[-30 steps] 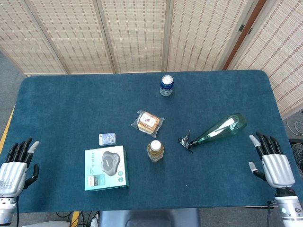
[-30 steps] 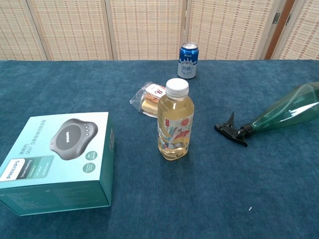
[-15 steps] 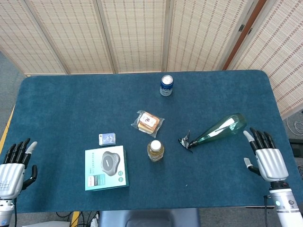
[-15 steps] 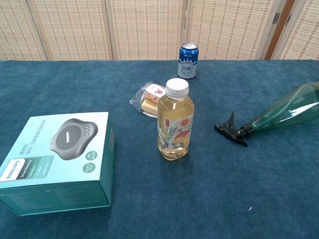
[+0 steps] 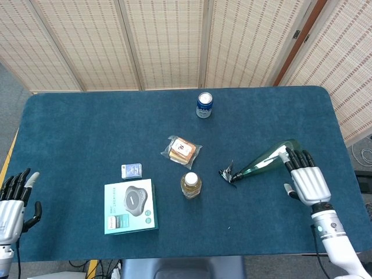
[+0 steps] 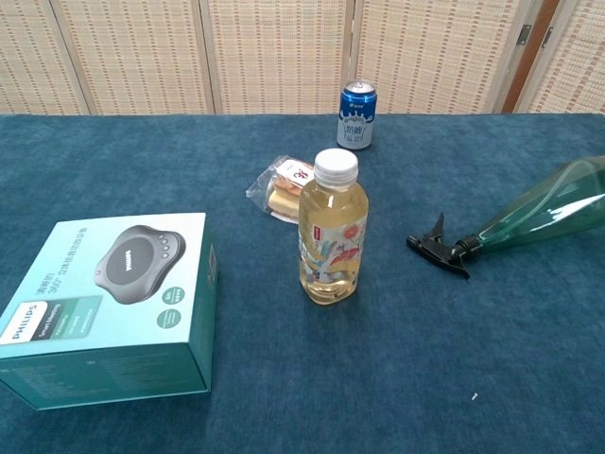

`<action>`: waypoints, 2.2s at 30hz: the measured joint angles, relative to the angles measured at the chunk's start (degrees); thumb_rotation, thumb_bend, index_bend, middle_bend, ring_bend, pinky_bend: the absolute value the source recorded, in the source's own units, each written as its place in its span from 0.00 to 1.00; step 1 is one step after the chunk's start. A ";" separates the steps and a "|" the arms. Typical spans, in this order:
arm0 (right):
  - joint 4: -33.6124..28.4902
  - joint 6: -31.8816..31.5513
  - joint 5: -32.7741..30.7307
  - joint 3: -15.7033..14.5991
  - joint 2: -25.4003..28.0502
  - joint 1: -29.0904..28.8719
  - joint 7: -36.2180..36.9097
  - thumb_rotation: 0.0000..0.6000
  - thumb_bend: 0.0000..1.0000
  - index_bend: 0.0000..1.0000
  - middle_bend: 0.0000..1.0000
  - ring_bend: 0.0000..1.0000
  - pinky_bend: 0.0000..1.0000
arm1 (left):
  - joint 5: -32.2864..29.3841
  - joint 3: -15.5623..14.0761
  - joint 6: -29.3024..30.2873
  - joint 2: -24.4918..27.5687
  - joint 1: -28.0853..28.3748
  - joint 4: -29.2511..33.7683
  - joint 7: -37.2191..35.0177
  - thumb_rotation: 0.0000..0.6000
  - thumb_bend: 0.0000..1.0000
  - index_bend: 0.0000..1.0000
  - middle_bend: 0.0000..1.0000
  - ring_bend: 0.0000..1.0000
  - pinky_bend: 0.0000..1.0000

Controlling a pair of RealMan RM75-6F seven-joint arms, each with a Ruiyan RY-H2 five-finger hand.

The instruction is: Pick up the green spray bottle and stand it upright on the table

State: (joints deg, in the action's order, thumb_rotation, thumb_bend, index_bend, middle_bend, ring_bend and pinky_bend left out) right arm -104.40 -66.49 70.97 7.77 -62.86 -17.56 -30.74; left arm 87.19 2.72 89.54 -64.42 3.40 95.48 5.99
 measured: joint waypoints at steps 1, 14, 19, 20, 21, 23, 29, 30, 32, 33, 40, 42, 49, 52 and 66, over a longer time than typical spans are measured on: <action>-0.65 0.94 -1.55 0.10 0.18 -0.90 -2.23 1.00 0.31 0.00 0.00 0.00 0.00 | -0.21 0.09 -0.14 0.40 0.03 0.48 -0.14 1.00 0.59 0.05 0.00 0.00 0.00; -5.47 5.35 -24.60 -1.23 -1.18 -14.38 -30.63 1.00 0.31 0.00 0.00 0.00 0.00 | -1.94 1.47 -0.99 2.89 0.67 2.80 -0.23 1.00 0.59 0.05 0.00 0.00 0.00; -5.92 5.40 -30.13 -2.01 -3.05 -19.37 -34.62 1.00 0.31 0.00 0.00 0.00 0.00 | -2.70 1.45 -1.18 2.47 0.43 1.59 -1.15 1.00 0.59 0.05 0.00 0.00 0.00; -5.89 5.38 -30.82 -2.15 -3.33 -20.05 -35.10 1.00 0.31 0.00 0.00 0.00 0.00 | -2.82 1.48 -1.04 2.38 0.33 1.30 -1.28 1.00 0.59 0.05 0.00 0.00 0.00; -5.82 5.38 -31.50 -2.31 -3.61 -20.72 -35.58 1.00 0.31 0.00 0.00 0.00 0.00 | -2.90 1.53 -0.86 2.29 0.25 1.09 -1.35 1.00 0.59 0.05 0.00 0.00 0.00; -5.39 5.42 -33.00 -2.77 -4.42 -22.21 -36.54 1.00 0.31 0.00 0.00 0.00 0.00 | -2.97 1.63 -0.42 2.00 0.07 0.60 -1.56 1.00 0.59 0.05 0.00 0.00 0.00; -2.61 6.19 -36.41 -4.39 -7.71 -25.71 -37.77 1.00 0.31 0.00 0.00 0.00 0.00 | -2.55 1.50 0.12 1.34 -0.30 -0.94 -2.94 1.00 0.59 0.05 0.00 0.00 0.00; -2.11 6.38 -36.60 -4.56 -8.17 -26.09 -37.73 1.00 0.31 0.00 0.00 0.00 0.00 | -2.52 1.48 0.12 1.24 -0.32 -1.15 -3.06 1.00 0.59 0.05 0.00 0.00 0.00; -0.79 6.83 -36.75 -4.91 -9.26 -26.73 -37.35 1.00 0.31 0.00 0.00 0.00 0.00 | -2.50 1.43 0.13 1.00 -0.37 -1.62 -3.30 1.00 0.59 0.05 0.00 0.00 0.00; -0.16 7.03 -36.72 -5.09 -9.73 -27.02 -37.16 1.00 0.31 0.00 0.00 0.00 0.00 | -2.50 1.43 0.19 0.90 -0.42 -1.83 -3.45 1.00 0.59 0.05 0.00 0.00 0.00; 3.67 8.36 -37.54 -6.65 -12.69 -29.70 -35.65 1.00 0.32 0.00 0.00 0.00 0.00 | -2.80 1.47 0.64 0.26 -0.90 -3.61 -4.79 1.00 0.59 0.05 0.00 0.00 0.00; 4.30 7.97 -38.25 -7.03 -13.13 -30.35 -36.03 1.00 0.32 0.00 0.00 0.00 0.00 | -3.00 1.59 0.70 0.04 -0.97 -4.19 -5.30 1.00 0.59 0.05 0.00 0.00 0.00; 7.53 8.78 -40.20 -8.53 -15.05 -31.84 -35.31 1.00 0.33 0.00 0.00 0.00 0.00 | -3.10 1.44 0.60 -0.93 -1.24 -6.64 -7.02 1.00 0.59 0.05 0.00 0.00 0.00; 9.01 9.44 -40.65 -9.06 -16.04 -32.30 -34.66 1.00 0.33 0.00 0.00 0.00 0.00 | -3.06 1.35 0.49 -1.25 -1.32 -7.49 -7.57 1.00 0.59 0.05 0.00 0.00 0.00; 12.61 10.80 -41.76 -10.73 -18.60 -34.40 -32.11 1.00 0.38 0.08 0.01 0.00 0.00 | -2.63 1.09 0.78 -2.09 -1.77 -9.12 -8.48 1.00 0.59 0.05 0.00 0.00 0.00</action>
State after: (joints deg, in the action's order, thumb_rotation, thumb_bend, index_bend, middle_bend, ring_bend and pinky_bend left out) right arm -91.79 -55.69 29.22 -2.96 -81.46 -51.96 -62.85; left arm 84.56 3.81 90.32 -66.51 1.63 86.36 -2.49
